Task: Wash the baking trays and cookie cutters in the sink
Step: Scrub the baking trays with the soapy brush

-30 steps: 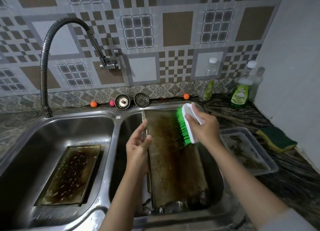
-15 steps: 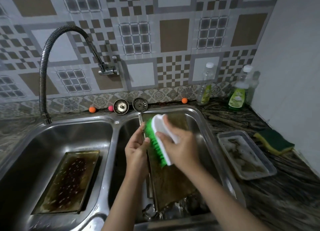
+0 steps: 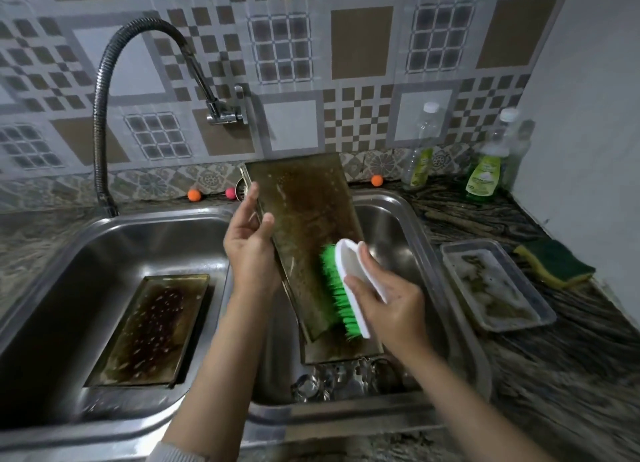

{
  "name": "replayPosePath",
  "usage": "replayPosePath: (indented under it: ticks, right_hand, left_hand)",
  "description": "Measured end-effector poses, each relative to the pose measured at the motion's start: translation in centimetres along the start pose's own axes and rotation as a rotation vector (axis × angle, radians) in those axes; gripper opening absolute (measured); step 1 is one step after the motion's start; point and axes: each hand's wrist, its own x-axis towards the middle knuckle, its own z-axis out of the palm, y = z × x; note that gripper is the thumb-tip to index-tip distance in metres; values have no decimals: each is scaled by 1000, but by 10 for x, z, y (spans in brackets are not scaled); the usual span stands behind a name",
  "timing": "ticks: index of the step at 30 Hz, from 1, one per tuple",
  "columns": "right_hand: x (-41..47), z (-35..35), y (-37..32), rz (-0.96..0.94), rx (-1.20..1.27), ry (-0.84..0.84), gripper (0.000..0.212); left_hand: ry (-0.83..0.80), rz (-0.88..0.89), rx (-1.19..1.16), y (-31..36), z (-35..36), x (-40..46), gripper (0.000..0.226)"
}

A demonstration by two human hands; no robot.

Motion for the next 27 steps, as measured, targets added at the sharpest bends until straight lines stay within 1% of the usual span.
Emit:
replayPosePath:
  ticks: [1, 3, 4, 6, 8, 9, 10, 11, 13, 15, 16, 17, 19, 20, 21, 22, 23, 25, 26, 27]
  right_hand:
    - [6, -9, 13, 55, -36, 39, 55]
    - [12, -15, 20, 177, -17, 134, 54]
    - [12, -9, 13, 175, -2, 163, 54]
    - [1, 9, -11, 85, 39, 99, 55]
    - [-9, 17, -26, 18, 90, -23, 55]
    - [-5, 14, -26, -6, 73, -59, 56]
    - [6, 9, -22, -12, 25, -49, 55]
    - [21, 3, -13, -9, -50, -12, 55]
    - [58, -11, 1, 46, -157, 113, 52]
    - [81, -12, -5, 159, -109, 206, 51]
    - [84, -6, -14, 153, -78, 207, 51]
    - [80, 2, -28, 102, -60, 163, 52]
    - [62, 16, -49, -27, -8, -3, 55]
    - [55, 18, -51, -57, 13, -61, 56]
    - [56, 15, -47, -59, 10, -65, 55]
    - [64, 10, -38, -27, -17, -33, 54]
    - [74, 3, -28, 43, -35, 13, 52]
    - [93, -8, -12, 196, -57, 103, 48]
    - [94, -9, -10, 212, -57, 119, 48]
    - [88, -6, -16, 185, -54, 105, 49]
  left_hand:
    - [1, -9, -46, 4, -5, 4, 46]
    - [1, -27, -73, 6, -6, 3, 45]
    - [0, -21, -51, 4, -1, -1, 46]
    - [-18, 15, 25, -4, 6, -12, 48]
    - [-20, 20, 60, -11, 6, -18, 49]
    - [-9, -3, 56, -13, 3, -19, 48]
    - [-6, -31, 59, -13, -1, -21, 48]
    - [-16, -53, 70, -12, -3, -24, 48]
    - [-100, -77, 117, -13, -4, -36, 49]
    - [-172, -86, 167, -16, 0, -50, 49]
    - [-186, -88, 191, -18, 3, -54, 48]
    - [-184, -92, 203, -20, 4, -56, 47]
    - [-139, -115, 182, -20, 5, -52, 44]
    - [-110, -119, 170, -17, 3, -50, 43]
    - [-83, -108, 165, -13, 1, -48, 43]
    - [-65, -87, 171, -9, -1, -48, 44]
    - [-63, -68, 183, -5, -2, -48, 43]
    - [-116, -56, 200, 1, 2, -57, 43]
    - [-140, -57, 216, 2, 5, -62, 43]
    - [-146, -55, 233, 2, 7, -65, 43]
